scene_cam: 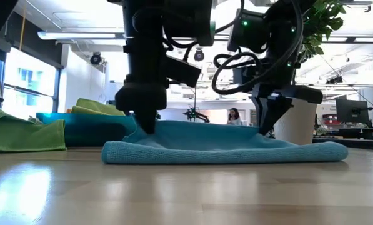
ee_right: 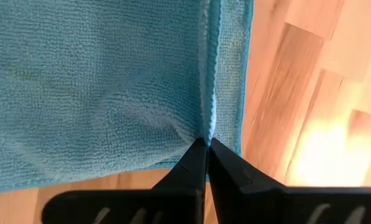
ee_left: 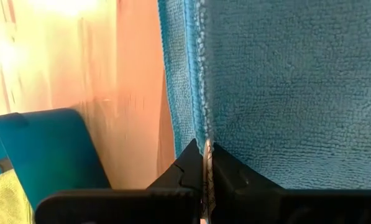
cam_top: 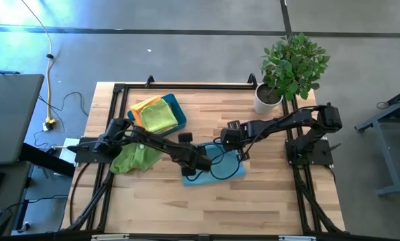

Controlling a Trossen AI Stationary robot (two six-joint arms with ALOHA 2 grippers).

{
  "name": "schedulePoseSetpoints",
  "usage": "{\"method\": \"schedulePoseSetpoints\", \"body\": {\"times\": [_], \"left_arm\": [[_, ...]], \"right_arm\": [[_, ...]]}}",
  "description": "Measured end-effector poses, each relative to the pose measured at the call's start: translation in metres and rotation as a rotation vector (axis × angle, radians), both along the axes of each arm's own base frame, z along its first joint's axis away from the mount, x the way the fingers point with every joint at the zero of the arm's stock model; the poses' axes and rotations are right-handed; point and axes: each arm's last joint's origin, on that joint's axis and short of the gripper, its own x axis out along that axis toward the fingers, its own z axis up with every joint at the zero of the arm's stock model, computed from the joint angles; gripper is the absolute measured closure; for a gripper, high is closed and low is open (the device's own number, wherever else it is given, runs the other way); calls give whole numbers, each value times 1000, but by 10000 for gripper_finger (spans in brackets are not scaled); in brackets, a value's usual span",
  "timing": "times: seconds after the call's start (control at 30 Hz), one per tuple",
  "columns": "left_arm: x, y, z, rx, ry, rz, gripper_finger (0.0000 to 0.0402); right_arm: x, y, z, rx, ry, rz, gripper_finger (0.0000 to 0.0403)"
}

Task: Fold microfiber towels
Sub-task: Fold the blue microfiber cloth

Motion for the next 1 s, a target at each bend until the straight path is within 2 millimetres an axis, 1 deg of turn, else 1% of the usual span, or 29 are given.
{"method": "schedulePoseSetpoints", "body": {"times": [0.3,0.4,0.5,0.67,0.73,0.8,0.9,1.0], "left_arm": [[1,12,0,18,-19,65,401],[1,17,0,24,-22,81,391],[1,23,0,23,-16,90,366],[-4,31,0,-8,36,115,303],[-9,33,1,15,78,137,281],[-14,36,3,61,128,150,268],[-23,37,13,96,187,137,263],[-29,37,33,83,152,138,266]], "right_arm": [[0,0,0,-2,-1,0,402],[0,0,0,-12,0,-2,392],[0,-2,0,-71,1,-17,360],[-3,-5,0,-145,15,-97,289],[-6,-5,2,-153,40,-155,273],[-9,-5,5,-132,45,-202,265],[-16,-4,13,-46,21,-248,265],[-24,-5,18,19,-8,-297,269]]}}
